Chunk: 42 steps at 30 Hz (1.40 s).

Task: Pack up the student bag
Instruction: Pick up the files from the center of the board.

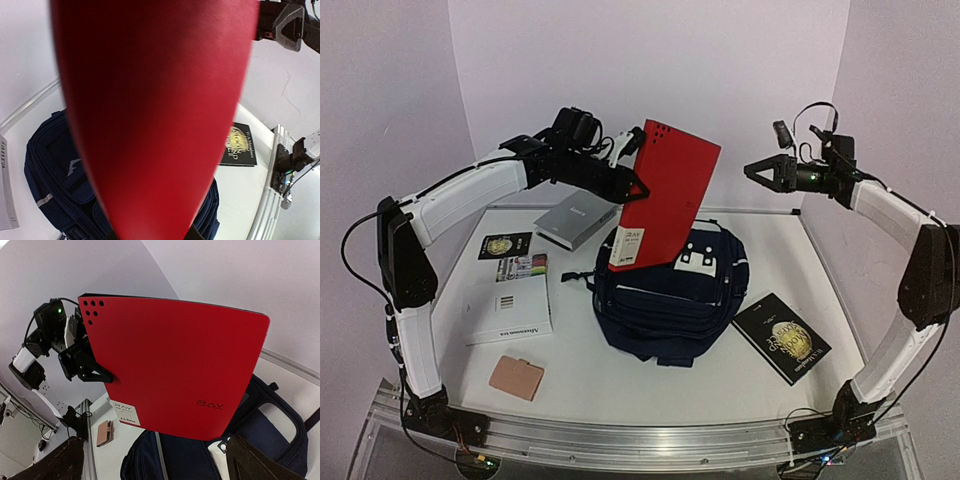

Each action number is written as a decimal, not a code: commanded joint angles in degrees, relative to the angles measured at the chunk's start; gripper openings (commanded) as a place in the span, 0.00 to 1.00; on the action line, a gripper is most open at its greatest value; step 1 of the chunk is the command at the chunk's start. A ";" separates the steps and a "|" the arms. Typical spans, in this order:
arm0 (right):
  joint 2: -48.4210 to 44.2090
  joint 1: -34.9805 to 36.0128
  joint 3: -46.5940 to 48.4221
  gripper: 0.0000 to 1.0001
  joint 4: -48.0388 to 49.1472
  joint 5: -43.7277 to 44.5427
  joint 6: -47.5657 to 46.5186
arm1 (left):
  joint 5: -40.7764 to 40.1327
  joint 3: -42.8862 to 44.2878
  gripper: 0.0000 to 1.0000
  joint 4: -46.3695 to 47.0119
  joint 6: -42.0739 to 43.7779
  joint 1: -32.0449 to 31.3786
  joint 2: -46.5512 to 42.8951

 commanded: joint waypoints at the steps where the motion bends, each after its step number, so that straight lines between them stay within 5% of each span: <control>1: 0.69 1.22 1.75 0.98 -4.79 0.51 -10.03 | 9.24 1.79 0.07 3.09 -3.10 -1.24 -5.20; 21: 5.71 6.11 9.23 0.98 -8.19 -2.87 -7.88 | 4.76 5.61 0.05 0.62 -1.02 0.04 -9.15; 40: 8.34 9.74 9.06 0.98 -7.99 -3.97 -4.74 | 13.86 -5.07 0.06 11.91 -11.05 3.67 -15.56; 42: 8.46 10.81 9.85 0.91 -7.90 -7.03 -3.22 | 14.59 -5.19 0.06 12.10 -11.49 3.76 -15.35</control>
